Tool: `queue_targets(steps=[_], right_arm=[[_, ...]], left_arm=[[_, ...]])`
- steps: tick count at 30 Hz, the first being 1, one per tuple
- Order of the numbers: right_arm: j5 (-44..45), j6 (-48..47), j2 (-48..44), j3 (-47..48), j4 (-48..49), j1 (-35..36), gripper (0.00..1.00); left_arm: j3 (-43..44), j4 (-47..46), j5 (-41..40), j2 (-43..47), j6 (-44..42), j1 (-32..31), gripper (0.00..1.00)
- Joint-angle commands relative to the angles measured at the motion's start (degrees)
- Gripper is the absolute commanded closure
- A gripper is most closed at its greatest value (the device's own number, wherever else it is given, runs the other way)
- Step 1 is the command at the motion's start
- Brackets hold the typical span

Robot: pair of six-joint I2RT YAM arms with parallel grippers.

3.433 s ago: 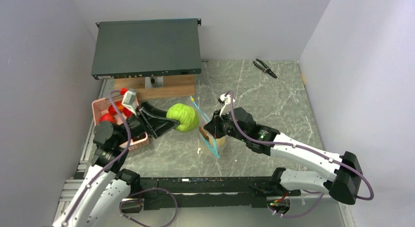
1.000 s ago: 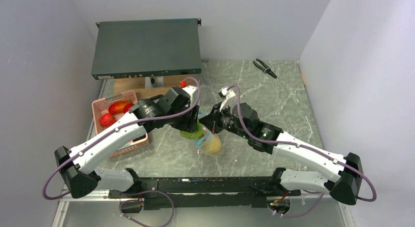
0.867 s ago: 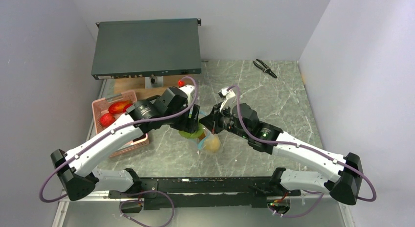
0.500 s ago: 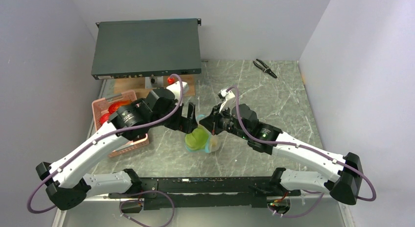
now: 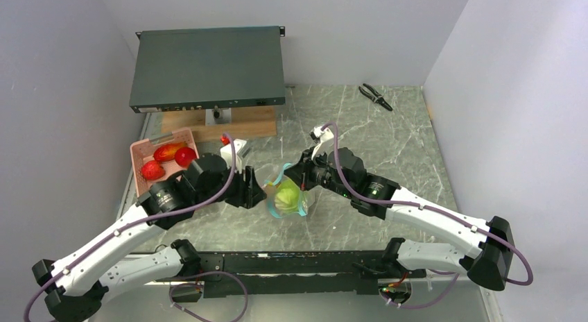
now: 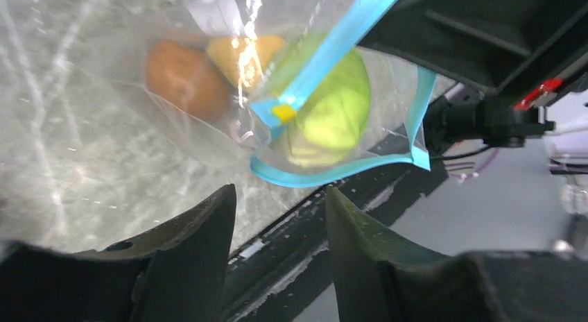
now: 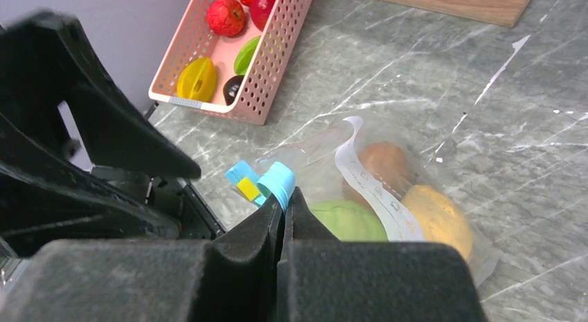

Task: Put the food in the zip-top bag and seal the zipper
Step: Place the fake vegetable in the zipper food storage bag, then adjust the zipper food storage bag at the center of the board.

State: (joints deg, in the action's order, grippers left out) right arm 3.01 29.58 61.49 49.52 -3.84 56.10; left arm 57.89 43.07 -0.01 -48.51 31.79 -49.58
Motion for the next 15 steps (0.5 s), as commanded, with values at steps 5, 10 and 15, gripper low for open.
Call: queue_targets(steps=[5,10,15], right_arm=[[5.69,2.07,-0.59,3.59,1.0,0.16,1.0],[5.66,2.18,-0.28,4.05,1.33,0.19,1.0],[5.02,2.58,-0.29,3.27,1.82,0.13,1.0]], left_arm=[[-12.68,-14.46,7.0,6.54,12.49,0.01,0.51],[-17.96,-17.98,3.02,8.91,19.62,-0.03,0.48],[-23.02,-24.1,2.37,10.4,24.53,-0.06,0.46]])
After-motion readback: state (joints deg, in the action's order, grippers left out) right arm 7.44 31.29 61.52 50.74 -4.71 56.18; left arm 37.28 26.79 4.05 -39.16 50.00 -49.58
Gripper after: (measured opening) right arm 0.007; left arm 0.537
